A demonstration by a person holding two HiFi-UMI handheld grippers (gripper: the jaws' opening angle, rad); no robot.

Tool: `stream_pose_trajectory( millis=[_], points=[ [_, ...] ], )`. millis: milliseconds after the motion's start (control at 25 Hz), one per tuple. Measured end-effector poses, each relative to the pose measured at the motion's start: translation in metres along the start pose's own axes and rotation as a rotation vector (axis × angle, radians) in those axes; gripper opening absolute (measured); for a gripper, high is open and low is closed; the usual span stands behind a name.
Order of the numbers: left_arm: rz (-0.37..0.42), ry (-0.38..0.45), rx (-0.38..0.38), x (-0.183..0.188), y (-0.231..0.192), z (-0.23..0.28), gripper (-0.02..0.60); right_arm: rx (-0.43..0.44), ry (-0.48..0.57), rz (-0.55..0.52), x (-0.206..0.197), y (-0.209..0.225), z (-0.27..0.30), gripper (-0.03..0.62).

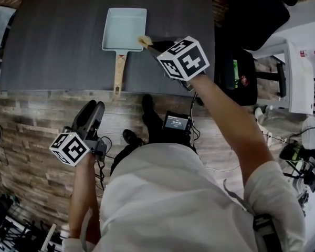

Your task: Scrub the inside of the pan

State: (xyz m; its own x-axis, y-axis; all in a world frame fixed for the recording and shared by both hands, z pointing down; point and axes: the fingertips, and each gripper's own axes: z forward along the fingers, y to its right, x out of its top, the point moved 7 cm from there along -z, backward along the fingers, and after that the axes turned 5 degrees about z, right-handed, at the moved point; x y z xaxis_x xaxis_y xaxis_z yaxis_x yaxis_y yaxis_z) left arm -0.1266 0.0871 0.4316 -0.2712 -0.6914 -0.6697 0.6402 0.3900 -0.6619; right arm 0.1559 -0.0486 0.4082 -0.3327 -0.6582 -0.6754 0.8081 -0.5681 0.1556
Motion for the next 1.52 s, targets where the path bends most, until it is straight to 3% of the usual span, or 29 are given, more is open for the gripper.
stream_pose_trajectory(
  millis=[160, 240, 520, 960, 1240, 1520],
  points=[
    [0.025, 0.089, -0.086, 0.007, 0.021, -0.032, 0.062, -0.015, 0.034, 0.021, -0.011, -0.029, -0.021, 0.037],
    [0.035, 0.12, -0.125, 0.009, 0.031, -0.048, 0.045, -0.019, 0.054, 0.033, -0.016, -0.043, -0.031, 0.037],
    [0.081, 0.201, -0.238, 0.006, 0.065, -0.104, 0.041, -0.025, 0.134, 0.062, -0.036, -0.1, -0.074, 0.037],
    [0.164, 0.218, -0.343, 0.004, 0.105, -0.155, 0.041, -0.024, 0.233, 0.105, -0.074, -0.179, -0.134, 0.037],
    [0.2, 0.232, -0.367, 0.002, 0.134, -0.162, 0.041, -0.012, 0.298, 0.128, -0.088, -0.2, -0.183, 0.037],
    [0.188, 0.254, -0.344, 0.005, 0.153, -0.148, 0.043, 0.015, 0.324, 0.17, -0.104, -0.197, -0.225, 0.037]
  ],
)
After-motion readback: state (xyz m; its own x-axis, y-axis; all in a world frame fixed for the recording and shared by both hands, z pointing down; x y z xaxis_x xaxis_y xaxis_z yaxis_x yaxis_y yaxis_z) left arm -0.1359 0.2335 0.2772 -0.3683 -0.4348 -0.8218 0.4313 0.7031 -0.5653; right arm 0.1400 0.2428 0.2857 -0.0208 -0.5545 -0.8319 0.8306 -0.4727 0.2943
